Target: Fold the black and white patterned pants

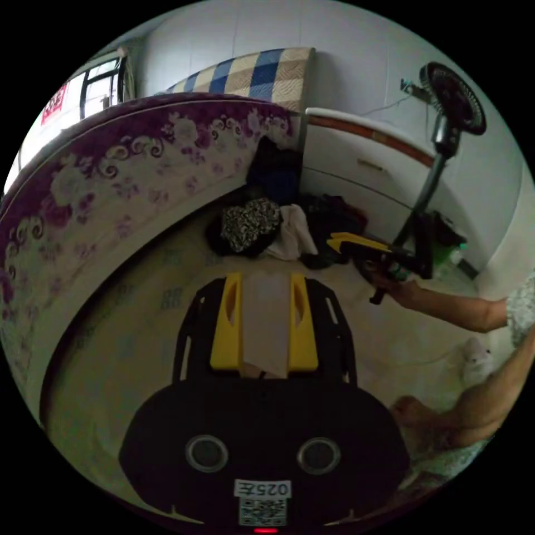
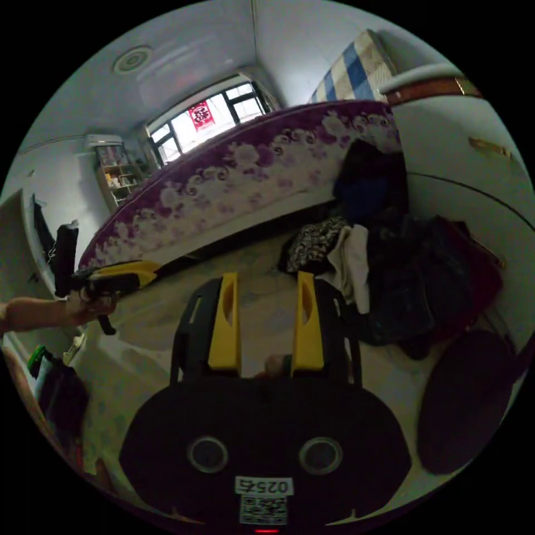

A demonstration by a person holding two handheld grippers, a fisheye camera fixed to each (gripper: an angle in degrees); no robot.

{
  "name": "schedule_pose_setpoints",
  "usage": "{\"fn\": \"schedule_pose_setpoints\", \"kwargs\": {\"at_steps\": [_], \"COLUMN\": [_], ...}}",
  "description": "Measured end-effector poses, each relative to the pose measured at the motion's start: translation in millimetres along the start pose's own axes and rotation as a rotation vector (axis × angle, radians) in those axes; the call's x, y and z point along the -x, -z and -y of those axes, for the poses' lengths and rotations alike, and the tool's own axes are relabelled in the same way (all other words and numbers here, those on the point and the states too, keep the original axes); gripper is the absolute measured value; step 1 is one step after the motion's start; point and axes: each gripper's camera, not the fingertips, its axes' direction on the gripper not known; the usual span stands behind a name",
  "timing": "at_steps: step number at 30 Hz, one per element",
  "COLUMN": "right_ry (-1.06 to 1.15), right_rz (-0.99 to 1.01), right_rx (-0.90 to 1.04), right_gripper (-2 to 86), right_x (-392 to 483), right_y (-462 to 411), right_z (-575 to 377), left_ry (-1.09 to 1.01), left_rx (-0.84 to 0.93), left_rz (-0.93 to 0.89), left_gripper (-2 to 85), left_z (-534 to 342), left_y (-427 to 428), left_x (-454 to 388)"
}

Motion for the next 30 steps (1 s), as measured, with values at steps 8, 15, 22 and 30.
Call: {"fn": "schedule_pose_setpoints", "kwargs": {"at_steps": [8,15,22,30], "right_ry": [-0.266,-0.349,-0.564,-0.558], "right_rz": [0.163,0.189,0.461,0.583], "right_rx": [0.062,0.049,0.015,0.593], "right_gripper": [16.2,16.1,16.4,7.2], "right_x": [-121.5,-148.4,-191.6,-140.5], "right_y": [-43.9,-43.7,-43.5,-134.9], "right_z": [-91.6,-180.5,-247.9,-328.3], "left_ry": [0.136,0.280,-0.046,0.046], "left_rx": [0.069,0.129,0.251,0.707], "left_rz": [0.013,-0.080,-0.279,-0.643], "left_gripper": [10.2,1.3,-0.9,-0.9], "left_z": [107.5,128.8,54.7,-167.0], "left_y": [-313.6,-448.2,-420.5,-313.1], "left_x": [26.7,64.9,74.5,60.0]}}
